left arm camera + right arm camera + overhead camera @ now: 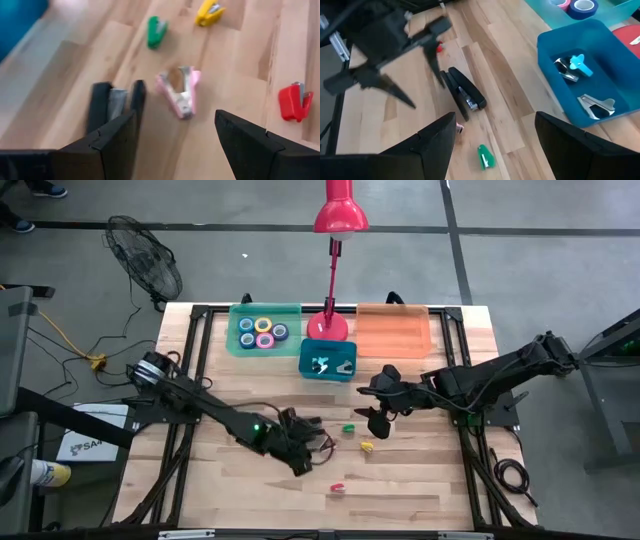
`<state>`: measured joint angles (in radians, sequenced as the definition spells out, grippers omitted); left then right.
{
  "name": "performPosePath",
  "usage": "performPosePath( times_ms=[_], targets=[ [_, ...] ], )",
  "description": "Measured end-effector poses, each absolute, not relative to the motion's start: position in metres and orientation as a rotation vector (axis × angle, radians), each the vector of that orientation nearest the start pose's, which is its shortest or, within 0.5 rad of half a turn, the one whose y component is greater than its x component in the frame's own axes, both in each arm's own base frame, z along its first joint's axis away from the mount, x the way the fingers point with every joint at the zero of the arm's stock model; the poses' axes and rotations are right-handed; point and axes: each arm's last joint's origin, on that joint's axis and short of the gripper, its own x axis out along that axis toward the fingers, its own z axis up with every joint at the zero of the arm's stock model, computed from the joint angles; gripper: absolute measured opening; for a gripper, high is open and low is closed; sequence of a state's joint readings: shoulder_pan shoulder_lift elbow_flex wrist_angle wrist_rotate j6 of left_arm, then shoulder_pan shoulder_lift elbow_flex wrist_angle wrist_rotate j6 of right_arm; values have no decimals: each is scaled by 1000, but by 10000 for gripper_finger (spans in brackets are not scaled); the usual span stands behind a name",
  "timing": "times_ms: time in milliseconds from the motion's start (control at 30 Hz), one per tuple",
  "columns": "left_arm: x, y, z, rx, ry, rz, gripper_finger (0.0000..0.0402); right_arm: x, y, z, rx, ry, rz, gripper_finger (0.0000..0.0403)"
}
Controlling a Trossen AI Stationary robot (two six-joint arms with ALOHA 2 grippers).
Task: Pick and place Stapler, Stapler remover, tape
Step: Put the pink staple remover into the blue bin
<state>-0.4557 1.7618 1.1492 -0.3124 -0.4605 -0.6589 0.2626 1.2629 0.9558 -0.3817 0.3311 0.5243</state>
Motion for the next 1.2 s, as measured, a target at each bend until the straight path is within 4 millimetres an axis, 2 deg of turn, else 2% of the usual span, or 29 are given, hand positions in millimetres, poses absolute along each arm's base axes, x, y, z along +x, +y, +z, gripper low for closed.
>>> performPosePath(
  times_ms=[233,733,967,1200],
  targets=[
    [337,-168,169,-190,757,255,266,258,60,278,303,622,-236,264],
    [351,-168,125,-162,789,296,266,258,59,277,301,628,-237,264],
    [357,-168,121,-182,738,303,266,257,59,276,295,643,-241,264],
    [368,-146,121,-215,729,355,266,257,59,276,294,647,-242,264]
  ],
)
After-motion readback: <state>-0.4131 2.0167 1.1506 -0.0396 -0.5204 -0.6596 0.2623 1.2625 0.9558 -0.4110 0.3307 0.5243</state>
